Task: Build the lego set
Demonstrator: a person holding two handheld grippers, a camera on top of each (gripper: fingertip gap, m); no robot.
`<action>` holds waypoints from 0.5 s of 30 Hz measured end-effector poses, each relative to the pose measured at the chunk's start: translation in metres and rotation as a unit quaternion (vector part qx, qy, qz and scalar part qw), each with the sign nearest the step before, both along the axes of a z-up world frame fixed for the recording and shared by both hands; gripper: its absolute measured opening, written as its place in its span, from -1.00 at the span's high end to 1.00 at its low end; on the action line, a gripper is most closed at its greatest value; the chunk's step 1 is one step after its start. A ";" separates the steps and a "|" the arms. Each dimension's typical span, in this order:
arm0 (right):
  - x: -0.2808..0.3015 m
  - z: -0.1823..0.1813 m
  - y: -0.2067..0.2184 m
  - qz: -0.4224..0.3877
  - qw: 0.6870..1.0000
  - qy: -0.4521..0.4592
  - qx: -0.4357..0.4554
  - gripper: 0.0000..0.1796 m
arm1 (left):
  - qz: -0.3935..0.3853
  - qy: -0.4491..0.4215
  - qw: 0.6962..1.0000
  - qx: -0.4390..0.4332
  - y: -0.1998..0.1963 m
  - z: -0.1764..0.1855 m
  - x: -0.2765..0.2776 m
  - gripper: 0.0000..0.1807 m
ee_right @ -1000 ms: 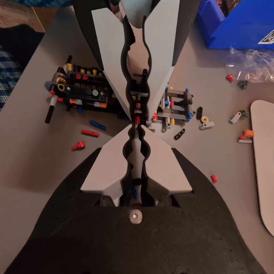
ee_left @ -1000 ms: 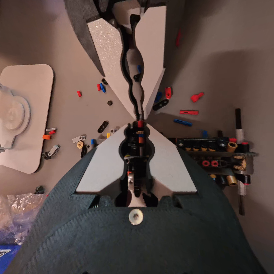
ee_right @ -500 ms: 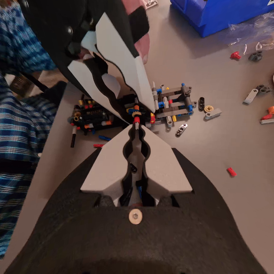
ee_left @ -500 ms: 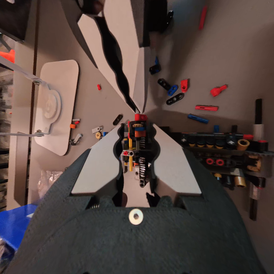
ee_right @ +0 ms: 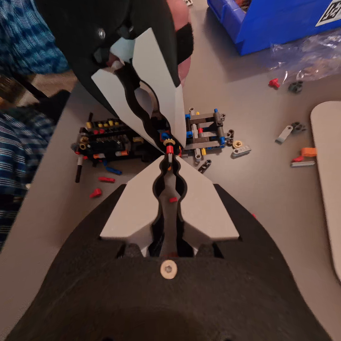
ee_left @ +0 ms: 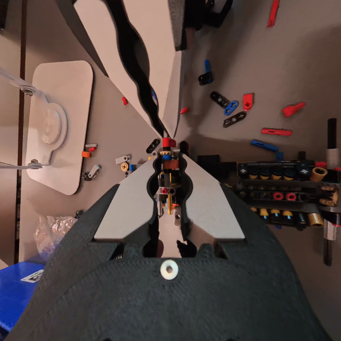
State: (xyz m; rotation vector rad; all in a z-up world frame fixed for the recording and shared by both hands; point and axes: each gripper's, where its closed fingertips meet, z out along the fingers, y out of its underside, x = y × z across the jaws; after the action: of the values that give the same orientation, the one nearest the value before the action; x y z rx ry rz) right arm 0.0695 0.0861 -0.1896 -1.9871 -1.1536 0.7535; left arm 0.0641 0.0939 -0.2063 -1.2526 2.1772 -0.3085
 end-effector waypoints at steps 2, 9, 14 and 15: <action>0.001 -0.002 0.001 0.008 0.999 -0.027 0.019 0.99 | -0.001 0.006 1.000 -0.015 0.000 -0.001 0.000 0.81; -0.002 0.001 0.006 0.007 0.997 -0.044 0.058 0.98 | -0.011 0.000 1.000 -0.022 0.003 0.001 0.004 0.81; -0.002 -0.001 0.008 0.012 0.992 -0.076 0.096 0.99 | -0.019 -0.001 0.999 -0.031 0.003 0.000 0.004 0.81; -0.001 -0.001 0.008 0.012 0.991 -0.081 0.101 0.99 | -0.020 -0.001 0.999 -0.031 0.004 -0.001 0.004 0.81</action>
State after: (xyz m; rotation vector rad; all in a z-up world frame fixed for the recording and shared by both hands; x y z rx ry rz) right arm 0.0680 0.0945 -0.1907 -1.8939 -1.2969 0.4724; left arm 0.0682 0.0976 -0.2069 -1.2432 2.2079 -0.3961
